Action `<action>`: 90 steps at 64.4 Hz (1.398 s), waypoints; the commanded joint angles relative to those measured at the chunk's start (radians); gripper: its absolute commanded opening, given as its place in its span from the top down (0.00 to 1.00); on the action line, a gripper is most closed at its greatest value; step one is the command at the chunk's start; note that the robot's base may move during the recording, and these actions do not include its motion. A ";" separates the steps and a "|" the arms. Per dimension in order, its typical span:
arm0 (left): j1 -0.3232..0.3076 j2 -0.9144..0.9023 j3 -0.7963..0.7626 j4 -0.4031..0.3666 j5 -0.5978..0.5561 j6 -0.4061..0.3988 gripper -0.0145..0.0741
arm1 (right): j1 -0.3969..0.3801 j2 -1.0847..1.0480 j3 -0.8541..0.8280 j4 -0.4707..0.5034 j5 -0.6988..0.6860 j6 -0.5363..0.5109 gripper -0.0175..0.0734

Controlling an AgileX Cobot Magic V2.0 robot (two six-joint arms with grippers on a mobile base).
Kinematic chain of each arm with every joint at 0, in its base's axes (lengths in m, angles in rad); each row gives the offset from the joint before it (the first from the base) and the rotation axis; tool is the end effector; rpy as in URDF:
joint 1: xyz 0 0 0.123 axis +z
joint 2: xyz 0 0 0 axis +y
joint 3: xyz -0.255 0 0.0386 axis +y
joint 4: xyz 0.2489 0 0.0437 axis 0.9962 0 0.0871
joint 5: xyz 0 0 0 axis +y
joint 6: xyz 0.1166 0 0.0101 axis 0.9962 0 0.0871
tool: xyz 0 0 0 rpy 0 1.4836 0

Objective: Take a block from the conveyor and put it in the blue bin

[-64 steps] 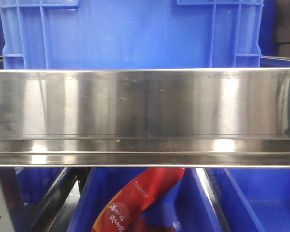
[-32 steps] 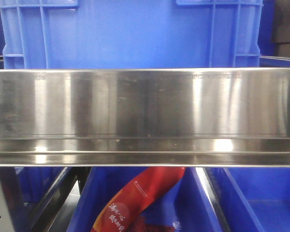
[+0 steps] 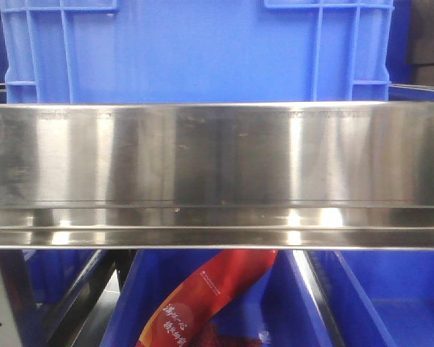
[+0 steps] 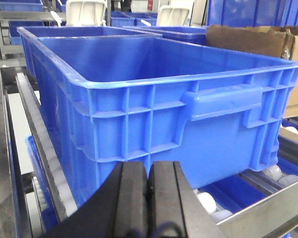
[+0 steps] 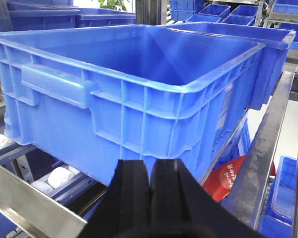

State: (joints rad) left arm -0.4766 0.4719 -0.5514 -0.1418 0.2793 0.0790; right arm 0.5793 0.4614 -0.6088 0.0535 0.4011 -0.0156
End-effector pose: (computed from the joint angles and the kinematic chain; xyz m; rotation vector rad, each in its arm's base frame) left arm 0.1323 -0.0735 0.3237 0.3825 1.6556 -0.4334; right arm 0.1192 0.0809 0.3314 -0.4891 1.6904 0.4669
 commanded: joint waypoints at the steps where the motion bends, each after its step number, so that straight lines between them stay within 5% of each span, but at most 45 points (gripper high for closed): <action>1: -0.007 -0.008 0.003 -0.009 -0.036 -0.005 0.96 | 0.001 -0.006 0.005 -0.008 -0.043 -0.003 0.99; 40: -0.005 -0.014 0.004 0.002 -0.037 -0.005 0.96 | 0.001 -0.006 0.005 -0.008 -0.043 -0.003 0.99; 48: 0.073 -0.069 0.030 0.056 -0.037 -0.005 0.96 | 0.001 -0.006 0.005 -0.008 -0.043 -0.003 0.99; 71: 0.409 -0.366 0.309 0.056 -0.052 -0.005 0.96 | 0.001 -0.006 0.005 -0.008 -0.043 -0.003 0.99; 90: 0.460 -0.472 0.551 0.056 -0.216 -0.005 0.96 | 0.001 -0.006 0.005 -0.008 -0.043 -0.003 0.99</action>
State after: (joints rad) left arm -0.0207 0.0077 -0.0444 -0.0865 0.1561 0.0790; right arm 0.5793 0.4614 -0.6088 0.0528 0.3795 -0.0156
